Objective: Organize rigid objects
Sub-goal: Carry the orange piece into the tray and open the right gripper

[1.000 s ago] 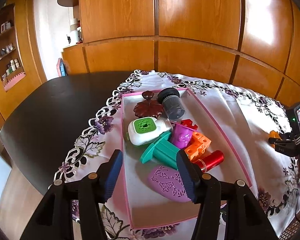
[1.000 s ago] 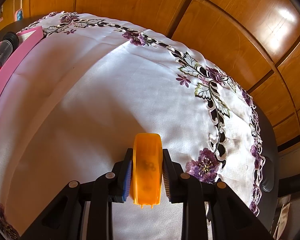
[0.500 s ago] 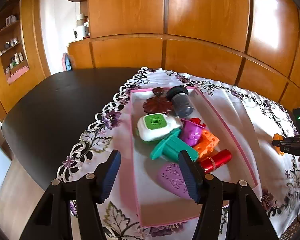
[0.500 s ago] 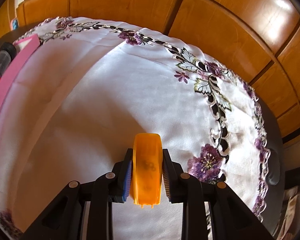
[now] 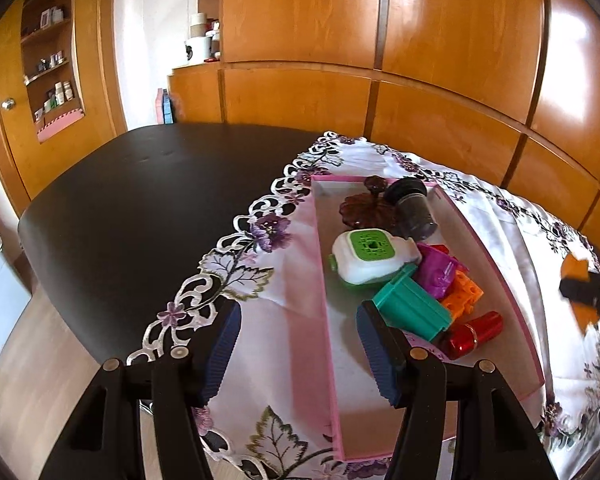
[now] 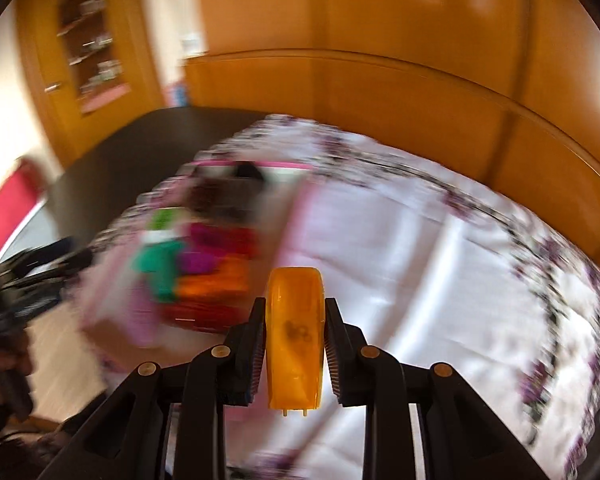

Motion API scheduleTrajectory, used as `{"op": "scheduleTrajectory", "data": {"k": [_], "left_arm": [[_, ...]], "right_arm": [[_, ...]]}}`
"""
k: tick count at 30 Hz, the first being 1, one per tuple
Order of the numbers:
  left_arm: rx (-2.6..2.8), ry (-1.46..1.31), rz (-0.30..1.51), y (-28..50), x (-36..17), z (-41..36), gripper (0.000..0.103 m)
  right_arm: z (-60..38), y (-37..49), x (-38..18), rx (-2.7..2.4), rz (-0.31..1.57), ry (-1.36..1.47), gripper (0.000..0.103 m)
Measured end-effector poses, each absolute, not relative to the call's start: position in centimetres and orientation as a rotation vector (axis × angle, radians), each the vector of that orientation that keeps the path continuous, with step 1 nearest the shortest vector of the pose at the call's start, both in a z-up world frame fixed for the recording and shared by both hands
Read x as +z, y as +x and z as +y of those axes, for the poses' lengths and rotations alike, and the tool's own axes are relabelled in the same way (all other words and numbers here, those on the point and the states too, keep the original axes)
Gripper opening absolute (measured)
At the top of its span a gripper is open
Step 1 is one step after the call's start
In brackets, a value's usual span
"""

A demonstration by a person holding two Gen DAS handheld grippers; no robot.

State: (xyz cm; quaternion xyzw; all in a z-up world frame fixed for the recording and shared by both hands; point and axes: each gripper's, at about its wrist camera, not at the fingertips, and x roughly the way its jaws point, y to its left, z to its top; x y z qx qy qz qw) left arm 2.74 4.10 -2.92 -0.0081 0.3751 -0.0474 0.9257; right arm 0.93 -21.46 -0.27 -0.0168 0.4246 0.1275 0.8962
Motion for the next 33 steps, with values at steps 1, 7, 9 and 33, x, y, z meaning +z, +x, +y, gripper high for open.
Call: {"op": "scheduleTrajectory", "data": {"k": [1, 7, 9, 33], "left_arm": [[-0.095, -0.019, 0.768, 2.8, -2.9, 4.2, 0.063], [-0.088, -0.028, 0.781, 2.9, -3.4, 4.7, 0.065], [-0.088, -0.029, 0.788, 2.9, -3.6, 4.7, 0.066], [-0.069, -0.025, 0.764, 2.0, -3.2, 4.2, 0.093]], "right_arm": [[-20.1, 1.0, -0.4, 0.303, 0.889, -0.045, 0.026], [-15.8, 1.8, -4.3, 0.388, 1.020, -0.091, 0.026], [-15.2, 2.0, -5.8, 0.383, 1.055, -0.102, 0.026], [-15.1, 0.3, -5.8, 0.375, 1.045, -0.085, 0.044]]}}
